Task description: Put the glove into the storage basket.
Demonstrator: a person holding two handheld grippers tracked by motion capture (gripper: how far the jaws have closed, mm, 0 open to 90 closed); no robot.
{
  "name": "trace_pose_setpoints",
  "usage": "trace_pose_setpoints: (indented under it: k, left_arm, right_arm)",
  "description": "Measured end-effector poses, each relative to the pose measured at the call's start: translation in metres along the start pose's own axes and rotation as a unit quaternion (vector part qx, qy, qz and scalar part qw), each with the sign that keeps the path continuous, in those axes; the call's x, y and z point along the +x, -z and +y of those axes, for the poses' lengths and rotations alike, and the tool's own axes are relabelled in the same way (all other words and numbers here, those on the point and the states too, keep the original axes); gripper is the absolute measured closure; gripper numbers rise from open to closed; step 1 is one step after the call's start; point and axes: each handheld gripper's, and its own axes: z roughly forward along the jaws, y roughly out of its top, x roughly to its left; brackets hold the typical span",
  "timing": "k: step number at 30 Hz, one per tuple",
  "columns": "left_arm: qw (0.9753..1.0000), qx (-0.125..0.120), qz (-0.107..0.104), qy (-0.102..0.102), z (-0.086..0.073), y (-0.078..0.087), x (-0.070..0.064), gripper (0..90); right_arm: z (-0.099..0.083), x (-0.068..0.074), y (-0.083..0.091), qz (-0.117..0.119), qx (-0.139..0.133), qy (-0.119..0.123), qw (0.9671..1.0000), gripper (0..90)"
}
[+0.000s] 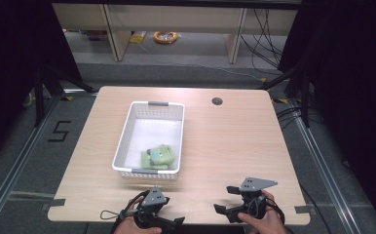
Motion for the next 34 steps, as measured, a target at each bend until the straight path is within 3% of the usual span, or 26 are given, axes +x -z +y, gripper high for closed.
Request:
trace_pose_setpoints:
  k: [1, 2, 3, 4, 6, 8, 10, 11, 12, 13, 14, 15, 17, 20, 26, 27, 30, 31, 32, 34]
  left_arm:
    - [0.9999, -0.002, 0.001, 0.011, -0.002, -0.001, -0.002, 16.1]
    - [0.9999, 0.010, 0.004, -0.010, -0.002, 0.000, 0.000, 16.1]
    - [1.0000, 0.001, 0.002, 0.004, -0.004, -0.001, -0.002, 16.1]
    - [0.9999, 0.011, 0.009, -0.005, -0.005, -0.001, -0.002, 16.1]
    - [1.0000, 0.002, 0.005, 0.004, -0.007, -0.003, -0.005, 16.1]
    - [0.9999, 0.007, 0.008, -0.013, -0.008, -0.003, -0.004, 16.1]
    - [0.9997, 0.018, 0.012, -0.011, -0.010, -0.003, -0.005, 16.1]
    - [0.9994, 0.021, 0.015, -0.023, -0.011, -0.003, -0.004, 16.1]
    - [0.9997, 0.015, 0.011, -0.014, -0.011, -0.005, -0.006, 16.1]
    - [0.9998, 0.016, 0.011, -0.007, -0.012, -0.005, -0.007, 16.1]
    - [0.9996, 0.022, 0.010, -0.014, -0.012, -0.005, -0.006, 16.1]
    - [0.9995, 0.024, 0.010, -0.016, -0.012, -0.004, -0.006, 16.1]
    - [0.9998, 0.016, 0.010, -0.006, -0.012, -0.005, -0.007, 16.1]
    - [0.9993, 0.023, 0.017, -0.025, -0.011, -0.004, -0.004, 16.1]
    - [0.9993, 0.023, 0.015, -0.024, -0.010, -0.003, -0.004, 16.1]
    - [0.9996, 0.020, 0.015, -0.010, -0.011, -0.003, -0.005, 16.1]
    - [0.9993, 0.020, 0.019, -0.023, -0.009, -0.002, -0.002, 16.1]
    - [0.9994, 0.022, 0.023, -0.015, -0.010, -0.002, -0.002, 16.1]
    - [0.9997, 0.011, 0.019, -0.009, -0.009, -0.003, -0.003, 16.1]
    - [0.9996, 0.017, 0.022, -0.011, -0.009, -0.002, -0.001, 16.1]
  right_arm:
    - [-0.002, 0.001, -0.001, -0.005, 0.005, 0.002, 1.0000, 16.2]
    - [-0.004, 0.000, -0.001, -0.001, 0.004, 0.009, 1.0000, 16.2]
    - [-0.007, 0.000, -0.002, -0.001, 0.011, 0.008, 0.9999, 16.2]
    - [-0.009, 0.002, -0.002, -0.005, 0.013, 0.005, 0.9999, 16.2]
    - [-0.014, 0.004, -0.003, -0.011, 0.026, 0.006, 0.9996, 16.2]
    - [-0.015, 0.004, -0.004, -0.013, 0.026, 0.014, 0.9995, 16.2]
    - [-0.017, 0.006, -0.004, -0.015, 0.036, 0.021, 0.9990, 16.2]
    - [-0.018, 0.007, -0.005, -0.011, 0.036, 0.028, 0.9989, 16.3]
    - [-0.019, 0.009, -0.004, -0.020, 0.041, 0.024, 0.9986, 16.3]
    - [-0.019, 0.009, -0.005, -0.020, 0.040, 0.031, 0.9985, 16.3]
    - [-0.020, 0.011, -0.004, -0.025, 0.043, 0.022, 0.9985, 16.3]
    - [-0.021, 0.010, -0.004, -0.025, 0.044, 0.029, 0.9983, 16.2]
    - [-0.021, 0.010, -0.004, -0.025, 0.045, 0.032, 0.9981, 16.3]
    - [-0.021, 0.011, -0.005, -0.025, 0.046, 0.033, 0.9981, 16.2]
    - [-0.021, 0.010, -0.005, -0.027, 0.047, 0.029, 0.9981, 16.2]
    - [-0.021, 0.010, -0.006, -0.021, 0.046, 0.033, 0.9981, 16.2]
    - [-0.021, 0.010, -0.005, -0.029, 0.042, 0.029, 0.9983, 16.2]
    - [-0.021, 0.008, -0.004, -0.017, 0.047, 0.023, 0.9985, 16.2]
    - [-0.021, 0.008, -0.004, -0.030, 0.043, 0.030, 0.9982, 16.2]
    - [-0.021, 0.007, -0.003, -0.040, 0.040, 0.028, 0.9980, 16.2]
